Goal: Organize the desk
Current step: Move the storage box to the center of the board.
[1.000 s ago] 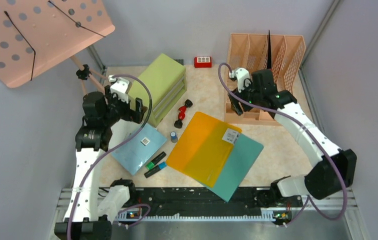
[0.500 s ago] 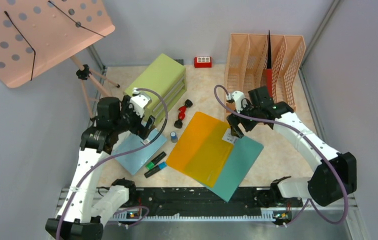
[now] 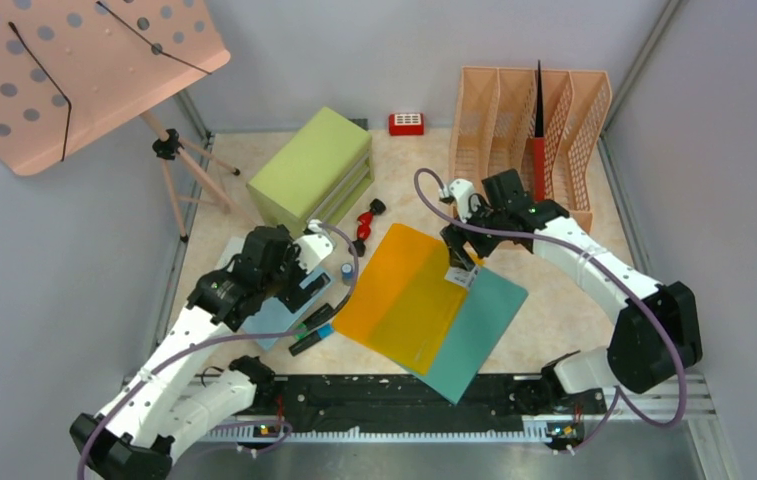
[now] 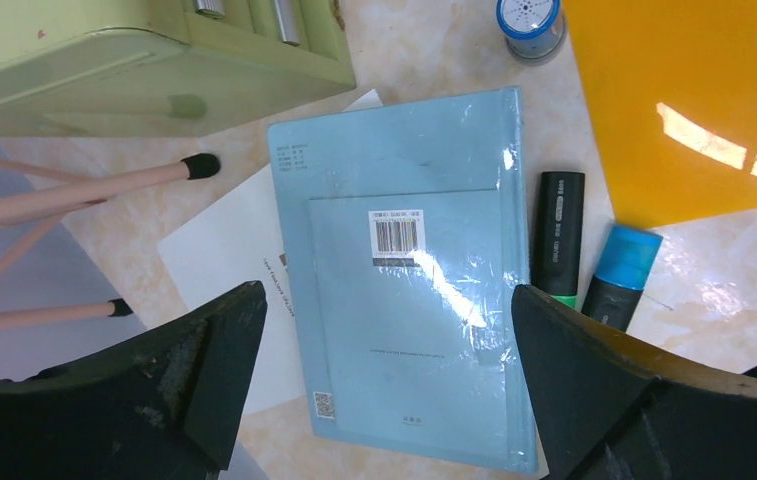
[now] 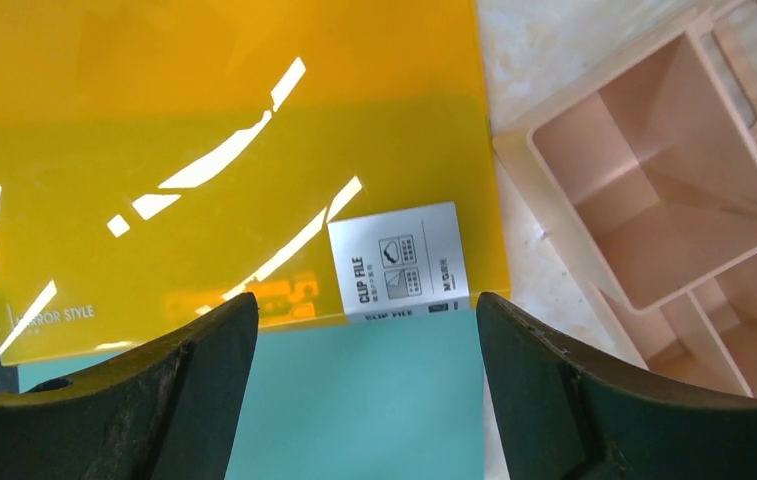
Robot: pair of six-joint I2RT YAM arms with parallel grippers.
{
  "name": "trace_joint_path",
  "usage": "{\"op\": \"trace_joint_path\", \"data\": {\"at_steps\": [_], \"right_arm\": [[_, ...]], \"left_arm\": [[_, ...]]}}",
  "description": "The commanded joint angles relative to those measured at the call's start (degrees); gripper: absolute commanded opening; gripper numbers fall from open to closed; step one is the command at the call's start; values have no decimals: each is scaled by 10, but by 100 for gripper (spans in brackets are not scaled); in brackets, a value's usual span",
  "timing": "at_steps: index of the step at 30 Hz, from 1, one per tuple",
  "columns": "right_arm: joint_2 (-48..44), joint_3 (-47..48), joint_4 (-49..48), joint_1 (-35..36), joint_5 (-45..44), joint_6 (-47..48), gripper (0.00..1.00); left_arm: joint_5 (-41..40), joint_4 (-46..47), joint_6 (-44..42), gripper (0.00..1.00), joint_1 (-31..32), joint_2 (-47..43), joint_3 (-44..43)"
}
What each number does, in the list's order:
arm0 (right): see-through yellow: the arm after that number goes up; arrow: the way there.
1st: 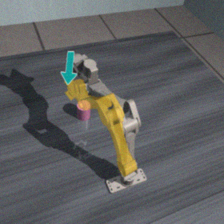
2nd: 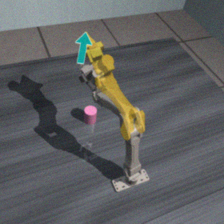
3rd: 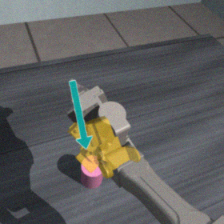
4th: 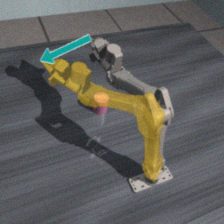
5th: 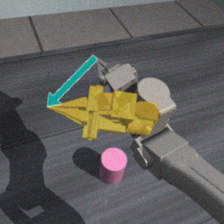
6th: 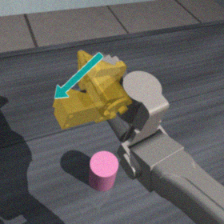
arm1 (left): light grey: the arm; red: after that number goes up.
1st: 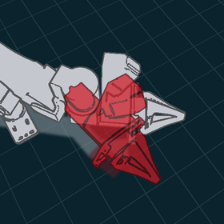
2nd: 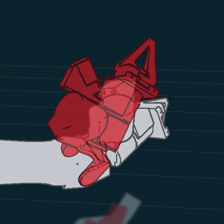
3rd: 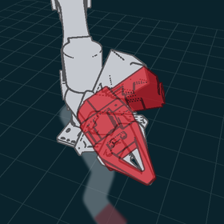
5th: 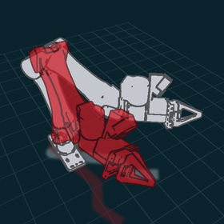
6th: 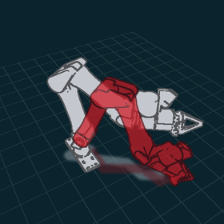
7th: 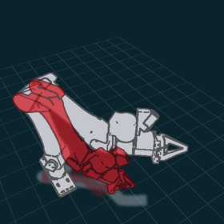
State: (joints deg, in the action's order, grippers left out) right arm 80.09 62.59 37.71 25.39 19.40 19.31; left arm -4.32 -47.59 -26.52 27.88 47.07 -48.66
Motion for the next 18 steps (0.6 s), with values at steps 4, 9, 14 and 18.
{"op": "trace_joint_path", "data": {"at_steps": [4, 9, 14, 18], "right_arm": [[-66, -58, -46, -10, -16, 7, 80], [-100, -73, -49, -81, 57, 3, 79], [-127, -79, -41, -103, 67, 7, 79], [-132, -87, -50, -126, 68, 4, 79]], "left_arm": [[-92, 54, 51, 98, 82, 32, 28], [-135, 70, 78, 98, 156, 40, 68], [-179, 108, 65, 98, 186, 27, 121], [-195, 139, 62, 98, 201, 33, 140]]}}
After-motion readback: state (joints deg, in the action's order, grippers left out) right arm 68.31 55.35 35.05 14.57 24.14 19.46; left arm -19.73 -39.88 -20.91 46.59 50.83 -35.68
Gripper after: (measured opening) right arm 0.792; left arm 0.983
